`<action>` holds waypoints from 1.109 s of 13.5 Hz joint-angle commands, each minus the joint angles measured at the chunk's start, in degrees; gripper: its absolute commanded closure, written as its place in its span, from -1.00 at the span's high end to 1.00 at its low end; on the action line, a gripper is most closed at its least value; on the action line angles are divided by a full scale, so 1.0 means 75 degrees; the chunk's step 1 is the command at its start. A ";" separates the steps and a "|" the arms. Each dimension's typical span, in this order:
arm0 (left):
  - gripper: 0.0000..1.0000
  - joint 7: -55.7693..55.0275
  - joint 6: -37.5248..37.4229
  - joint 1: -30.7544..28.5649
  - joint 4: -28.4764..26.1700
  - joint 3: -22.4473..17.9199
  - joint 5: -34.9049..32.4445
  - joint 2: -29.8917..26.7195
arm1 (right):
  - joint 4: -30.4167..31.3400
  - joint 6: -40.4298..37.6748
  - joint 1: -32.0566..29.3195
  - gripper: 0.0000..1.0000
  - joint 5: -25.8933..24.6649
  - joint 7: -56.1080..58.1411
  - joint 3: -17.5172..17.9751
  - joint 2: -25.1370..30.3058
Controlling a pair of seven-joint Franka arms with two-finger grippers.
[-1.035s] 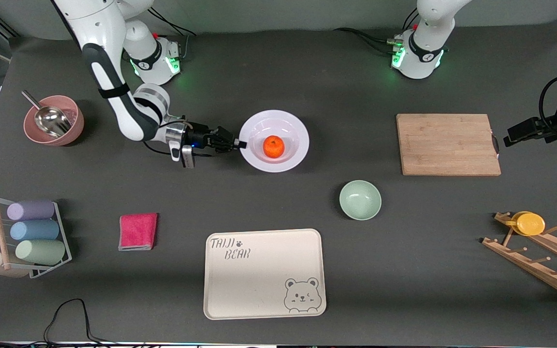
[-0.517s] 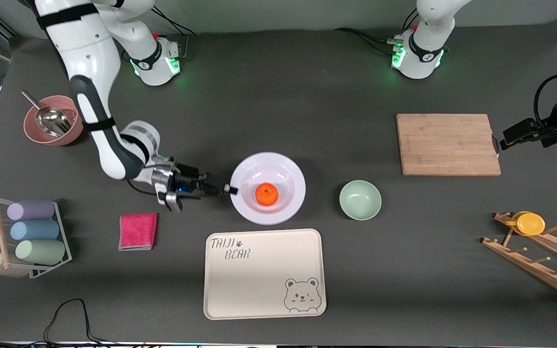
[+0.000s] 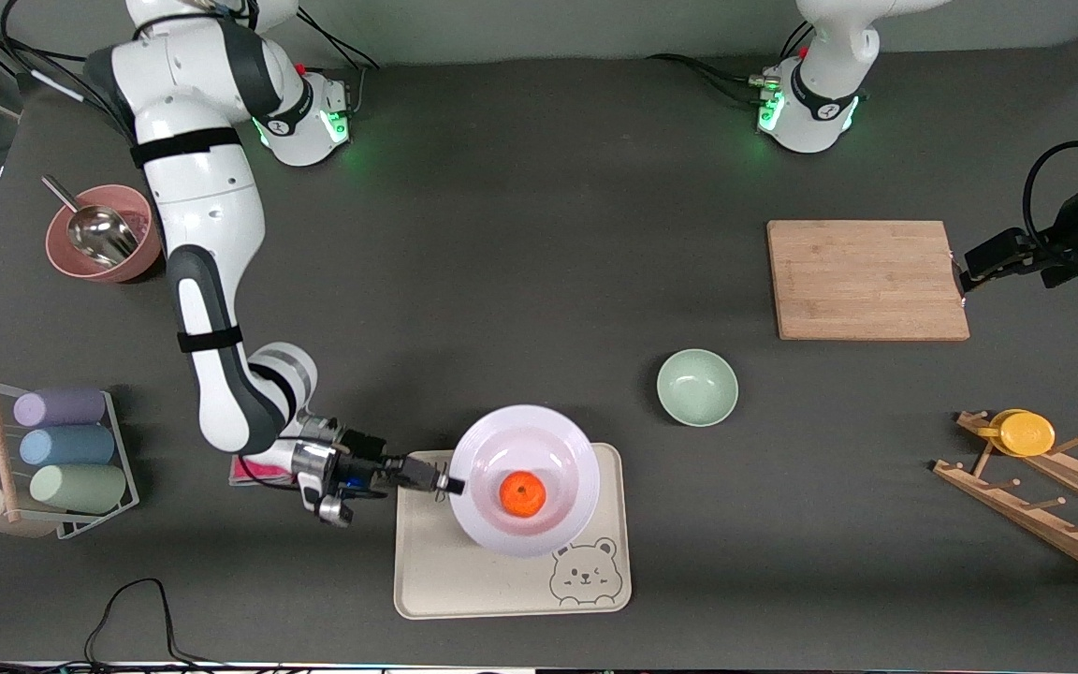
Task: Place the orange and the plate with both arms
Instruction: 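Carry the plate with the orange onto the bear tray with the right gripper, then lower the plate onto the tray and open the right gripper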
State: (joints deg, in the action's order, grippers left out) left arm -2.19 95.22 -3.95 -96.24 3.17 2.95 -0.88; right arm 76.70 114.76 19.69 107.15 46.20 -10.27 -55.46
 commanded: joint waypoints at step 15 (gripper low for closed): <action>1.00 -0.0107 0.0043 0.0539 -0.0141 -0.0411 -0.0100 -0.0164 | -0.1544 0.0554 0.0105 -1.00 -0.0445 -0.0745 -0.0107 -0.1558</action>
State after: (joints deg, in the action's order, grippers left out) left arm -2.22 95.19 -1.18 -96.27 0.87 2.92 -0.88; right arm 66.84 118.44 20.29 105.95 42.90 -10.96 -66.45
